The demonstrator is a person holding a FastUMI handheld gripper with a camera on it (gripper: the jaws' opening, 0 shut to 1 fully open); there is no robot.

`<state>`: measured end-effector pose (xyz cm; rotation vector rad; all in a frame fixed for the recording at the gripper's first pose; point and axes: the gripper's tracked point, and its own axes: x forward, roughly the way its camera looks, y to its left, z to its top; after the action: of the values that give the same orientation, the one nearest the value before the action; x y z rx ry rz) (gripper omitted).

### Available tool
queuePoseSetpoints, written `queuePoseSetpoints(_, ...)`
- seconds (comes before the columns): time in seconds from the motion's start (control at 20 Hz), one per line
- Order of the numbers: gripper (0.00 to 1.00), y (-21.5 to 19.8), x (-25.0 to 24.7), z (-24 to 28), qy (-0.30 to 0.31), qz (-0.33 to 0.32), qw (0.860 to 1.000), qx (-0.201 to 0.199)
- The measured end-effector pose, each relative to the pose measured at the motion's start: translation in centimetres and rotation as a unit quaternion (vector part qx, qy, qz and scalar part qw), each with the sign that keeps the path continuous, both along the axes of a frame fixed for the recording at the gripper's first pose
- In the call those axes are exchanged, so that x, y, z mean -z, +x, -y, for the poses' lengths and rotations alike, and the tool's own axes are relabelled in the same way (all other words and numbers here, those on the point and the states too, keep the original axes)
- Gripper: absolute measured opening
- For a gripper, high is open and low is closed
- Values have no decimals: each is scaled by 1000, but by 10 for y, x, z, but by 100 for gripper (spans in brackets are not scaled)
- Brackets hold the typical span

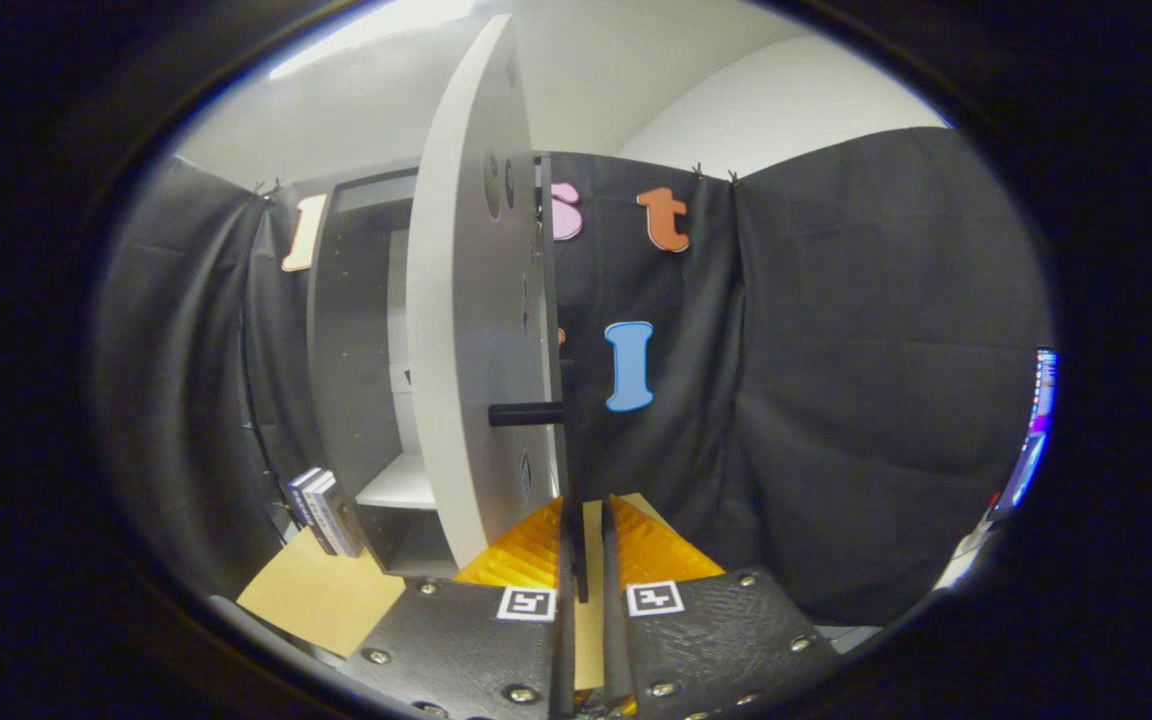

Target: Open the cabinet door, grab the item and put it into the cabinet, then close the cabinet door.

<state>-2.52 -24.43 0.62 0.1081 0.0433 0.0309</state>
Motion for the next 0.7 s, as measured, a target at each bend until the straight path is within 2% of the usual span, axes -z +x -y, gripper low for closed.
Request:
queuePoseSetpoints(0.4,12,19,-1,35,-24,18,998,-63)
queuePoseSetpoints(0.5,13,20,0,42,-25,20,997,-68)
queuePoseSetpoints(0.55,19,19,2,41,-24,15,997,-70)
queuePoseSetpoints(0.7,20,11,13,46,-39,-6,998,-57)
